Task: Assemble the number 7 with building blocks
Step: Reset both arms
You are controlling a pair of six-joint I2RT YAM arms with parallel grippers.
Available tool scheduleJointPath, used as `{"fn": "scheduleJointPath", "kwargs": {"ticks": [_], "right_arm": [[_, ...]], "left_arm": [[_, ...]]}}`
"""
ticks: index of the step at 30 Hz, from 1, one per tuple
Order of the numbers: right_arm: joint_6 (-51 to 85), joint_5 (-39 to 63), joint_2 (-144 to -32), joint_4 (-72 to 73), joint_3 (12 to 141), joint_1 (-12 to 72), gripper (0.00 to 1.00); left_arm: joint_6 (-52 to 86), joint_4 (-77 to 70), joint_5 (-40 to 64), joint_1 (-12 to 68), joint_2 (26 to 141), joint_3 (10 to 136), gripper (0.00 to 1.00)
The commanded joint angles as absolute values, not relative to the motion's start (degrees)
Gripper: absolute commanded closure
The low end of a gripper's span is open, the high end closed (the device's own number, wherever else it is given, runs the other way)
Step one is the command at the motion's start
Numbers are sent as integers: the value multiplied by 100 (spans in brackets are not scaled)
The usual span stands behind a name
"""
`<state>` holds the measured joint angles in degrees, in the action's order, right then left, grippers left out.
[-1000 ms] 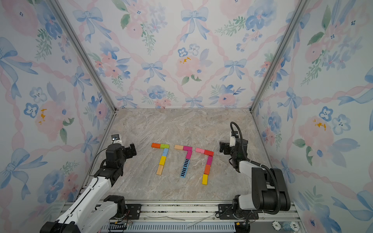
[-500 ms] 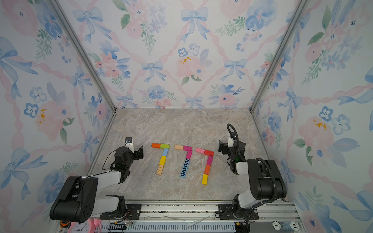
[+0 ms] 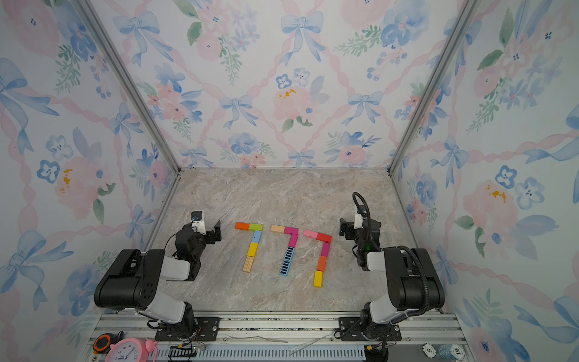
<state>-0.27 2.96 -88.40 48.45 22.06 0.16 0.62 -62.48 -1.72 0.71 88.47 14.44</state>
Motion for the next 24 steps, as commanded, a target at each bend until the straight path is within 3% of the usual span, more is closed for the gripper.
{"fn": "scheduleJointPath", "kwargs": {"ticks": [1,24], "right_arm": [[-25,252,-8824,5009,2285,41,3],[-110,26,-8815,5029,2268,171,3]], "left_arm": [[176,-6416,-362,123,8823,1527,2],[105,-6414,-493,211,8836,1534,2]]}}
